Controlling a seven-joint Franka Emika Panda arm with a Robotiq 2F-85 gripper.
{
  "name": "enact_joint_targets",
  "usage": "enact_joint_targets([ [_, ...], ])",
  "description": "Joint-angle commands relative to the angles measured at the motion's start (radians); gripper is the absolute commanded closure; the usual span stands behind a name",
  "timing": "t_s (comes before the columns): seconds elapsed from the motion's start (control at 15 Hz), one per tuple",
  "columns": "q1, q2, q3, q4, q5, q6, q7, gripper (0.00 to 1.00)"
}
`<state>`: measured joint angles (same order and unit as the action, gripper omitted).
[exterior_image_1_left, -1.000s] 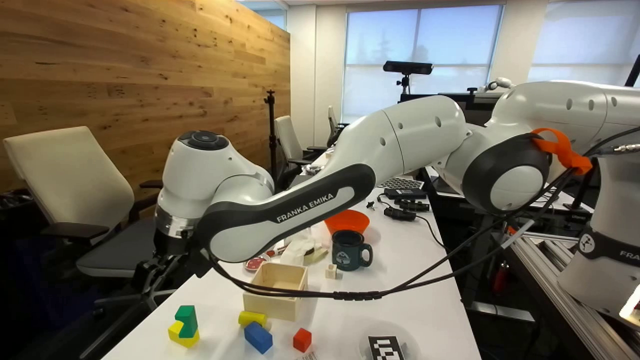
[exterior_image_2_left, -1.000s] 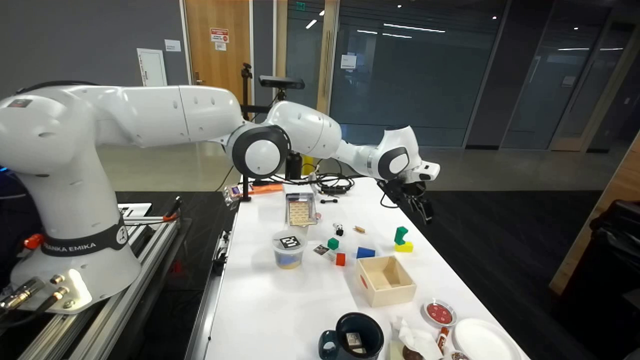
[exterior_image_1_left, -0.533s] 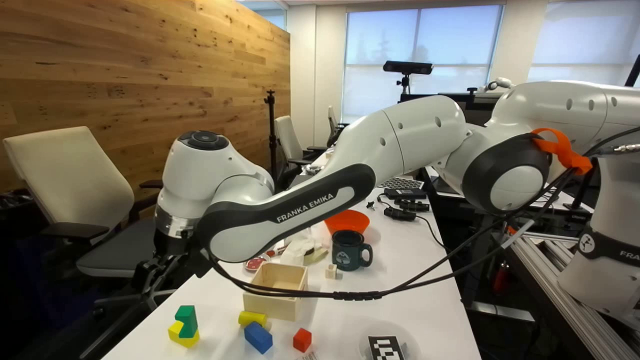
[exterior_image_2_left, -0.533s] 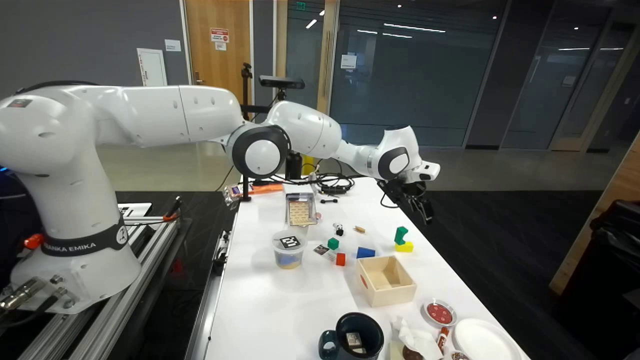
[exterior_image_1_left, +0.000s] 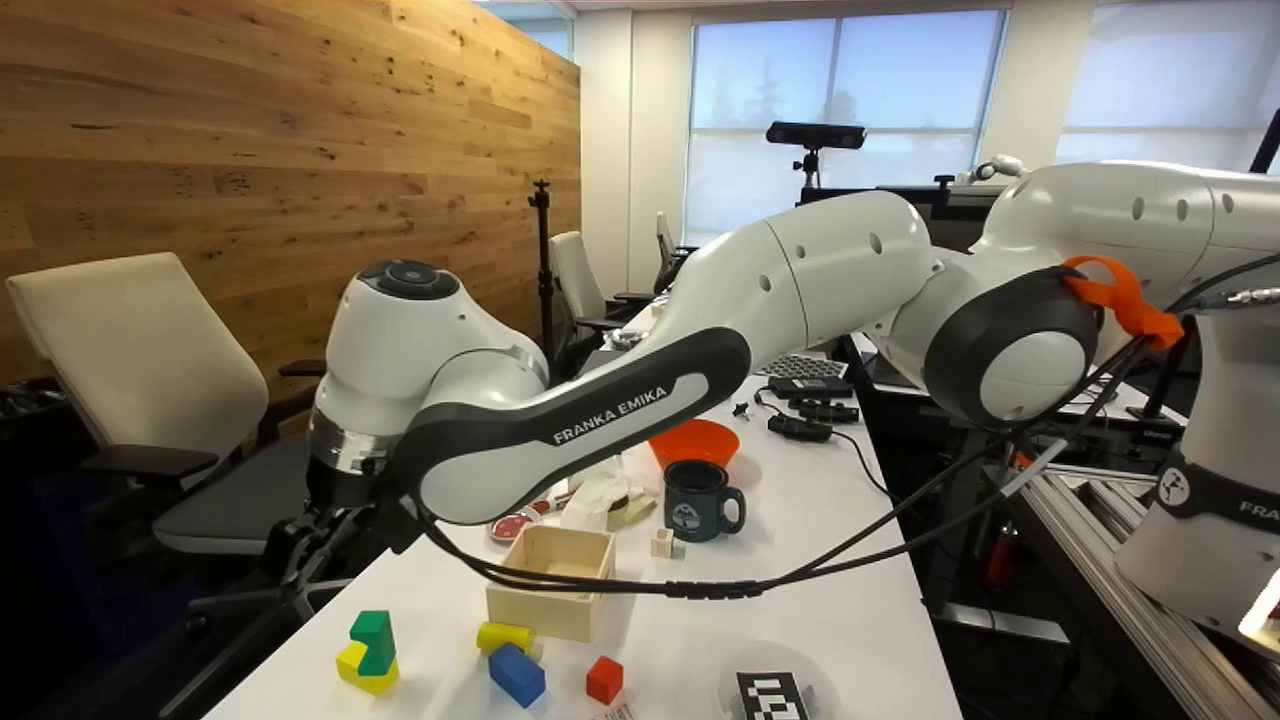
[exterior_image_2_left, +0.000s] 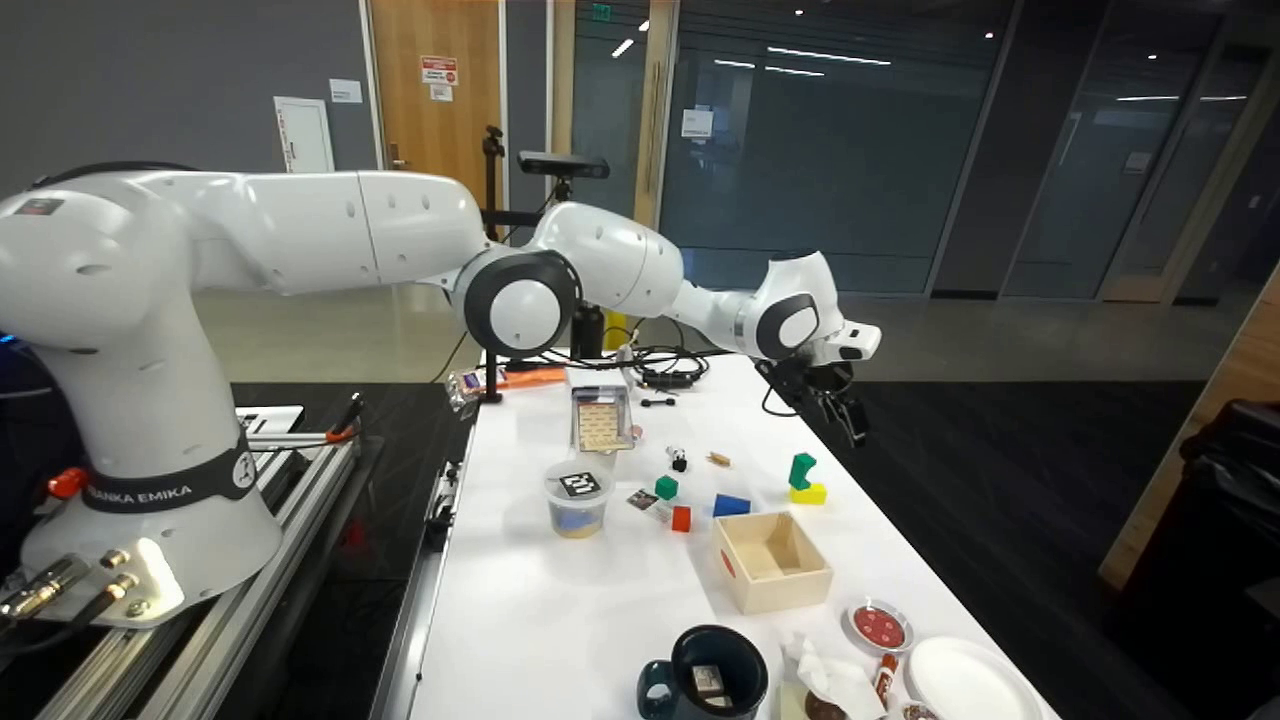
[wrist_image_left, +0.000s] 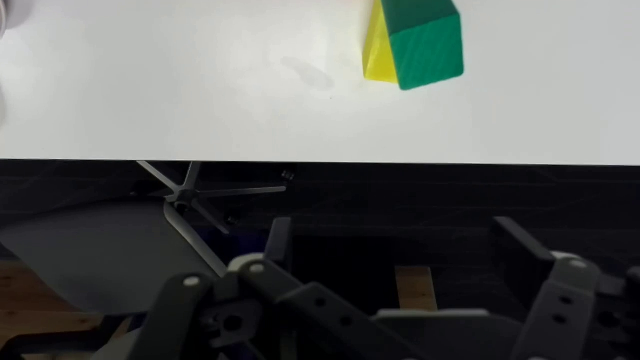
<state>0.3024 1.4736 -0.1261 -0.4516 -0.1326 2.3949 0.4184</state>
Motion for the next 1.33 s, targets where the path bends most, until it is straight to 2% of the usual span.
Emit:
enact_joint_targets([
  [0.0,-0.019,-0.011,0.004,0.000,0.009,0.063,-0.020,0.00],
  [0.27,-0.056,-0.018,0.016,0.002,0.019,0.137,-0.053,0.00],
  [0.53,-0.099,-0.030,0.054,0.002,0.032,0.170,-0.181,0.00],
  [0.93,-0.159,-0.076,0.123,-0.035,0.049,-0.001,-0.394,0.00],
  [1.27,-0.201,-0.111,0.167,-0.038,0.075,-0.235,-0.536,0.00],
])
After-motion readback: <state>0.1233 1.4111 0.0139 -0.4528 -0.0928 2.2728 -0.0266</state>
